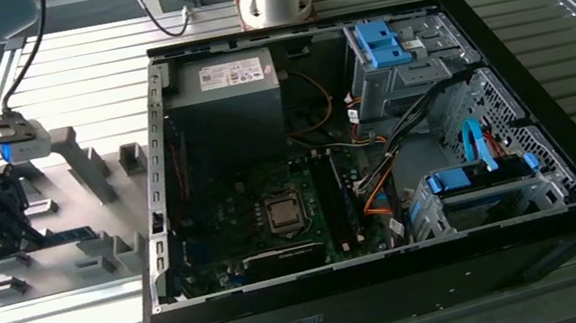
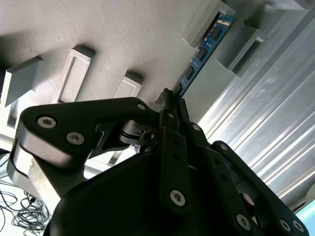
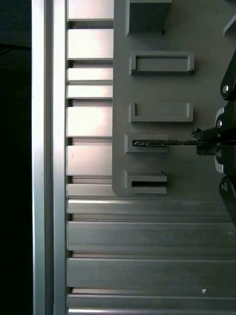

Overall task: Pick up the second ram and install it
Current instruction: 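Pick up the second ram and move it above second insertion slot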

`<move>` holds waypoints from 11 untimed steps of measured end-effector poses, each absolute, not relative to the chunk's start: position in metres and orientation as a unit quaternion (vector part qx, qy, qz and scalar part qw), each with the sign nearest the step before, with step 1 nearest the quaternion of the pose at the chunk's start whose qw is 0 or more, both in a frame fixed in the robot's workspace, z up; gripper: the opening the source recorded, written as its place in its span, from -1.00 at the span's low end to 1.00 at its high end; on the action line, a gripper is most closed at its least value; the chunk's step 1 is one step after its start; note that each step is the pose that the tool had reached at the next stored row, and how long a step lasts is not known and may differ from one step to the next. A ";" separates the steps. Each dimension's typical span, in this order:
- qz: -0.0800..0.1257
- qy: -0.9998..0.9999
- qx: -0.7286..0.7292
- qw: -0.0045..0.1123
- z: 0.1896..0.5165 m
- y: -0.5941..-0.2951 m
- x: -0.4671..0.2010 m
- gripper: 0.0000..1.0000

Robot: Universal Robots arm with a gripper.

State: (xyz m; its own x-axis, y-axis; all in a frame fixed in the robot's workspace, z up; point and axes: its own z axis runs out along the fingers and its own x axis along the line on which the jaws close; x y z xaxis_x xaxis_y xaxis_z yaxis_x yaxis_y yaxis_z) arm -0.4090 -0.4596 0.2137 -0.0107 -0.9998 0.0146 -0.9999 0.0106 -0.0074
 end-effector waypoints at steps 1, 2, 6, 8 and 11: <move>0.008 -0.711 0.703 0.003 0.214 -0.460 -0.409 -0.72; 0.008 -0.711 0.703 0.003 0.214 -0.460 -0.409 -0.72; 0.008 -0.711 0.703 0.002 0.215 -0.460 -0.409 -0.72; 0.008 -0.711 0.703 0.003 0.215 -0.460 -0.409 -0.72; 0.008 -0.711 0.703 0.003 0.215 -0.460 -0.409 -0.72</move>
State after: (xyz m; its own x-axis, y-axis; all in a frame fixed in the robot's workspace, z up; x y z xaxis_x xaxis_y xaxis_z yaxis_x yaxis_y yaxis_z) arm -0.4090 -0.4596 0.2154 -0.0107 -0.9998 0.0146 -0.9999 0.0106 -0.0076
